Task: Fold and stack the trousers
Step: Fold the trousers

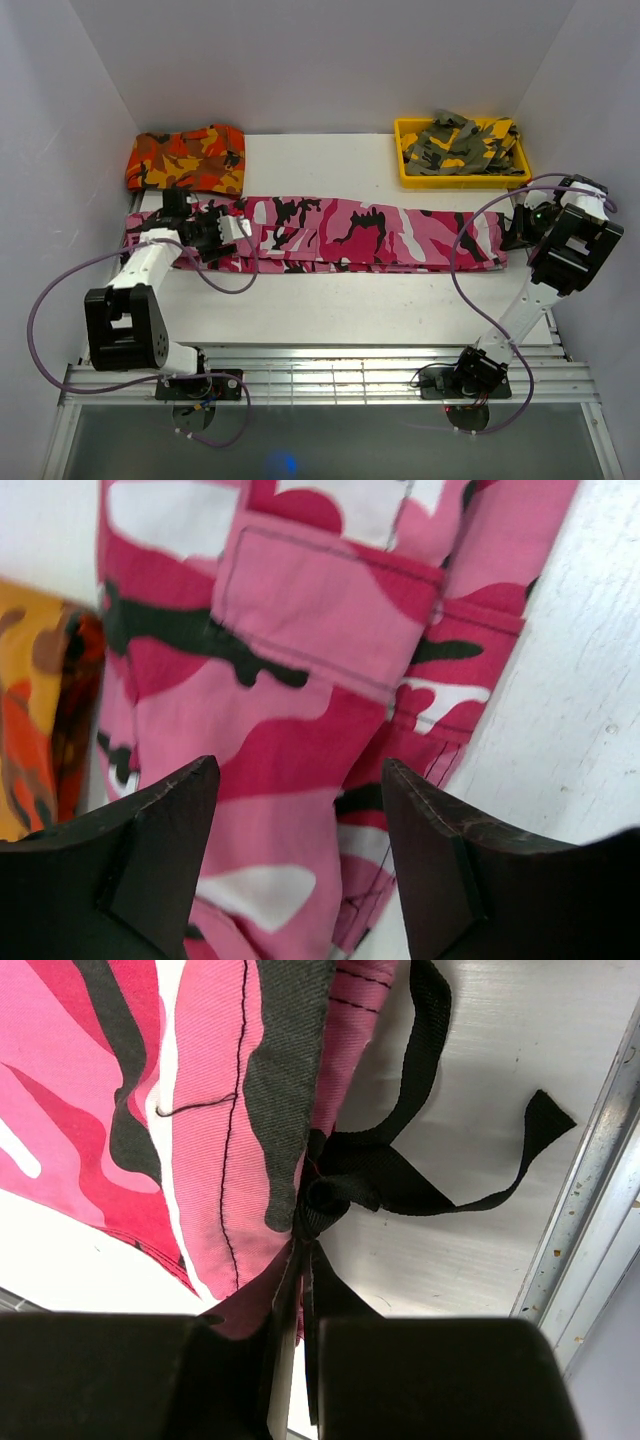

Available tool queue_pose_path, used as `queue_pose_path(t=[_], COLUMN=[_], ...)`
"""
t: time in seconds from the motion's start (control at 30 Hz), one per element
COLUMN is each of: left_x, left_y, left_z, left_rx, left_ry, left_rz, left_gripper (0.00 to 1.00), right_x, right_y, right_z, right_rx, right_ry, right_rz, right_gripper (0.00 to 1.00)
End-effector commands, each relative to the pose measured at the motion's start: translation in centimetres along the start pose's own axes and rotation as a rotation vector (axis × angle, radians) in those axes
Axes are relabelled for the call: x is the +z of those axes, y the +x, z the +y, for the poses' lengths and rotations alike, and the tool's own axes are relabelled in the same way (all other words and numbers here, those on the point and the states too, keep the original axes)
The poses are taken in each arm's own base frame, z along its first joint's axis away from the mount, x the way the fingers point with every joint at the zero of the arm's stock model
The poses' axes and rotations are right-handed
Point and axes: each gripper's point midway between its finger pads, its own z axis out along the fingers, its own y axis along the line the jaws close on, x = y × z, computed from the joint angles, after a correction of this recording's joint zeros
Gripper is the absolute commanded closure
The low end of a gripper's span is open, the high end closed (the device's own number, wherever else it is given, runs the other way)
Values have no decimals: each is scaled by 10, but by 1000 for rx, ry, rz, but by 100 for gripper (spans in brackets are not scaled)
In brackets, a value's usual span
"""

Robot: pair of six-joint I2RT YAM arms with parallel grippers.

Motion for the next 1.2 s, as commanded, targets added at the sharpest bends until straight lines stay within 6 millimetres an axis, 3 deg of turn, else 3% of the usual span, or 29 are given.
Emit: queue_pose_path(t=[0.0, 0.17, 0.37, 0.47, 0.57, 0.8, 0.9, 1.0, 1.03, 1.17], left_x=[17, 39, 55, 54, 45, -1, -21, -24, -19, 11], left_y=[-1, -5, 19, 17, 3, -50, -67, -59, -47, -10], left_z=[-8, -29, -28, -21, -16, -6, -20, -45, -64, -102], left_rx=[135, 208, 258, 259, 264, 222, 183, 146, 123, 19], left_ry=[54, 141, 145, 124, 84, 33, 81, 155, 205, 279], left_rz=[23, 42, 147, 146, 104, -27, -75, -49, -29, 38], left_gripper=[24, 32, 49, 72, 100, 100, 100, 100, 100, 99], right_x=[-3, -2, -2, -3, -2, -4, -9, -13, -15, -18], right_y=[-2, -3, -7, -8, -7, -8, -12, -15, -16, -18], right_z=[-13, -16, -18, -19, -21, -19, -20, -20, -21, -22], right_rx=[32, 35, 41, 41, 37, 38, 34, 29, 29, 33], right_ry=[12, 17, 19, 25, 29, 30, 40, 46, 48, 49], right_rz=[-14, -7, -10, -11, -7, -15, -27, -44, -48, -58], right_gripper=[92, 92, 92, 92, 92, 92, 92, 92, 92, 92])
